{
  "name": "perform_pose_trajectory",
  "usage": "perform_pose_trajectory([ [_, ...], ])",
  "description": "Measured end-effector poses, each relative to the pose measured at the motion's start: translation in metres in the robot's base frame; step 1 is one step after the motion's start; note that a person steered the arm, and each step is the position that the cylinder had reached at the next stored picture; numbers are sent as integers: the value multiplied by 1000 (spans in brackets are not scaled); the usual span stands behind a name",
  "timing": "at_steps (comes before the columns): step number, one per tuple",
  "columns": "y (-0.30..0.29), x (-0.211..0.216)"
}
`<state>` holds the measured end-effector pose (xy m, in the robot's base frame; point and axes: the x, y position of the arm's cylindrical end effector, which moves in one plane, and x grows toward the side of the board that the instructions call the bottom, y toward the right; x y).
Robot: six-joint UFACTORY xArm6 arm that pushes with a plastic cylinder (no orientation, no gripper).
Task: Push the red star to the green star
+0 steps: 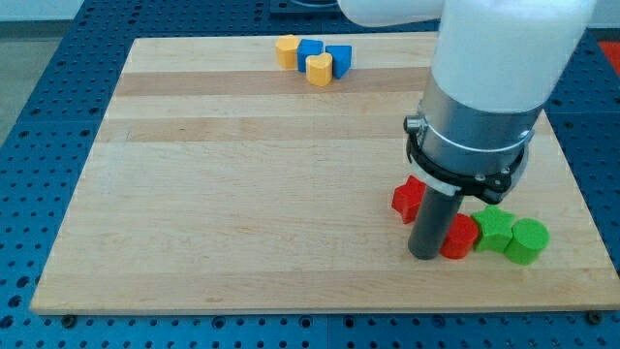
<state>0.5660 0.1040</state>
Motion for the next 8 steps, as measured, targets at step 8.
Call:
perform_pose_trajectory([
  [8, 21, -68],
])
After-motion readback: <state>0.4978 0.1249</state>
